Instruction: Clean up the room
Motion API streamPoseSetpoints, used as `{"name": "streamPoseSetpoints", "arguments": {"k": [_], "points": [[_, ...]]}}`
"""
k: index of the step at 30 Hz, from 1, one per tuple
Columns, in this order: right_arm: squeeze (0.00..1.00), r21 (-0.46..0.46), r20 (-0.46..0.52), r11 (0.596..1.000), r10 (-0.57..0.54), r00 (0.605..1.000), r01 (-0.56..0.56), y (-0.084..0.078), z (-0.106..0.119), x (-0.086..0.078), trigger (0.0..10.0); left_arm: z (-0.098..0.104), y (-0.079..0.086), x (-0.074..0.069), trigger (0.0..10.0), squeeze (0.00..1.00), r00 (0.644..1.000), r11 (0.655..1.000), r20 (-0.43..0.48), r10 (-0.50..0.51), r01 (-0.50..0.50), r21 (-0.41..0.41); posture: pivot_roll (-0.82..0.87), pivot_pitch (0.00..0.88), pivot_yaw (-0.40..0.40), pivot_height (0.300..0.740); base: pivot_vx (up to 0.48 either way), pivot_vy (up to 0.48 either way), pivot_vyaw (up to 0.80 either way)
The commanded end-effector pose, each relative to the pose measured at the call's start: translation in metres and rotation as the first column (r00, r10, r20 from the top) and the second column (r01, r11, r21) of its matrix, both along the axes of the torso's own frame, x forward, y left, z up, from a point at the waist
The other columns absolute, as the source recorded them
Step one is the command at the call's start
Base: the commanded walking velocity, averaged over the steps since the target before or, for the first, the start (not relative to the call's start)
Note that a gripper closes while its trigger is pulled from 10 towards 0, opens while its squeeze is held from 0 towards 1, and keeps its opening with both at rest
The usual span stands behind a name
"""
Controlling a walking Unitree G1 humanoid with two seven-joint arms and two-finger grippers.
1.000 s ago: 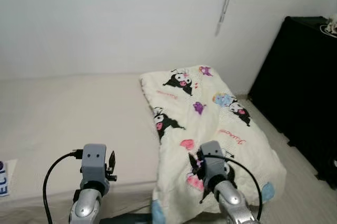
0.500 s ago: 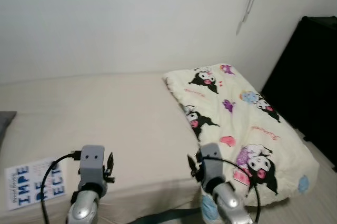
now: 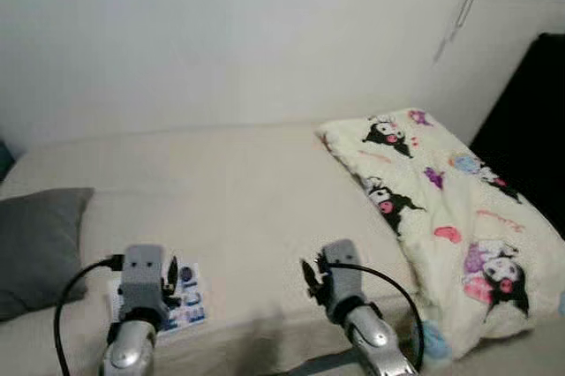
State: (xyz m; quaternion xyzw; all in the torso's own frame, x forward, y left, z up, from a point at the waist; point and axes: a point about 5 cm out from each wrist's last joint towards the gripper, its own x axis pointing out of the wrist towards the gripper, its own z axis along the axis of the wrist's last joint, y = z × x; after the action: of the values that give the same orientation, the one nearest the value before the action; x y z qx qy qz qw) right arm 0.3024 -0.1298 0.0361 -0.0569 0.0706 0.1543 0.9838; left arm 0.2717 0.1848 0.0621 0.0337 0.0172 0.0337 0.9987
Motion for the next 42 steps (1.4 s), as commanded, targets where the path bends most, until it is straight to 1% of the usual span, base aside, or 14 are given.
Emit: {"name": "streamPoseSetpoints", "arguments": {"k": [1, 9, 12, 19, 22, 23, 26, 34, 36, 42], "points": [[0.0, 0.008, -0.003, 1.0, -0.005, 1.0, 0.005, 0.0, -0.001, -0.0007, 10.0, -0.0046, 0.0021, -0.0035, 10.0, 0.0, 0.999, 1.0, -0.031, 0.016, -0.016, 0.013, 0.0, 0.077, -0.072, 0.74, 0.0, -0.48, 0.0], [0.0, 0.01, -0.004, 1.0, -0.007, 1.0, 0.007, -0.0001, -0.0012, -0.0007, 10.0, -0.0044, 0.0014, -0.0038, 10.0, 0.0, 0.999, 1.0, -0.029, 0.018, -0.017, 0.002, 0.0, 0.079, -0.071, 0.74, 0.0, -0.48, 0.0], [0.0, 0.012, -0.005, 1.0, -0.008, 1.0, 0.008, 0.0, -0.0012, -0.0007, 10.0, -0.0042, -0.0005, -0.0043, 10.0, 0.0, 1.0, 0.999, -0.019, 0.023, -0.023, -0.032, 0.01, 0.082, -0.071, 0.74, 0.0, 0.0, 0.0], [0.0, 0.012, -0.007, 1.0, -0.006, 1.0, 0.007, -0.0002, -0.0018, -0.0011, 10.0, -0.0046, -0.0025, -0.0051, 10.0, 0.0, 0.999, 0.999, -0.027, 0.032, -0.033, -0.027, 0.01, 0.085, -0.072, 0.74, 0.0, 0.0, 0.0], [0.0, 0.013, -0.007, 1.0, -0.007, 1.0, 0.007, 0.0001, -0.0019, -0.0014, 10.0, -0.0049, -0.0051, -0.0065, 10.0, 0.0, 1.0, 1.0, -0.029, 0.01, -0.011, -0.021, 0.01, 0.085, -0.071, 0.74, 0.0, 0.0, 0.0], [0.0, 0.014, -0.006, 1.0, -0.007, 1.0, 0.007, 0.0003, -0.0019, -0.0014, 10.0, -0.0046, -0.0061, -0.0069, 10.0, 0.0, 0.999, 1.0, -0.032, -0.003, 0.003, -0.007, 0.01, 0.085, -0.07, 0.74, 0.0, -0.48, 0.0], [0.0, 0.016, -0.006, 1.0, -0.009, 1.0, 0.009, 0.0007, -0.002, -0.0017, 10.0, -0.0043, -0.0078, -0.0077, 10.0, 0.0, 0.999, 1.0, -0.04, -0.02, 0.02, -0.004, 0.01, 0.086, -0.068, 0.74, 0.0, -0.48, 0.0], [0.0, 0.019, -0.006, 1.0, -0.012, 1.0, 0.012, 0.0007, -0.0023, -0.0021, 10.0, -0.0022, -0.0061, -0.0071, 10.0, 0.0, 0.999, 1.0, -0.027, -0.017, 0.017, 0.005, 0.01, 0.088, -0.064, 0.74, 0.0, -0.48, 0.0], [0.0, 0.019, -0.007, 1.0, -0.014, 1.0, 0.014, 0.0002, -0.0027, -0.0025, 10.0, -0.0017, -0.0056, -0.0071, 10.0, 0.0, 1.0, 1.0, -0.017, -0.006, 0.006, -0.021, 0.01, 0.088, -0.065, 0.74, 0.0, 0.0, 0.0], [0.0, 0.017, -0.009, 1.0, -0.013, 1.0, 0.013, -0.0006, -0.0032, -0.003, 10.0, -0.0028, -0.0046, -0.007, 10.0, 0.0, 0.999, 1.0, -0.03, 0.011, -0.012, -0.026, 0.01, 0.091, -0.069, 0.74, 0.0, 0.0, 0.0]]}}
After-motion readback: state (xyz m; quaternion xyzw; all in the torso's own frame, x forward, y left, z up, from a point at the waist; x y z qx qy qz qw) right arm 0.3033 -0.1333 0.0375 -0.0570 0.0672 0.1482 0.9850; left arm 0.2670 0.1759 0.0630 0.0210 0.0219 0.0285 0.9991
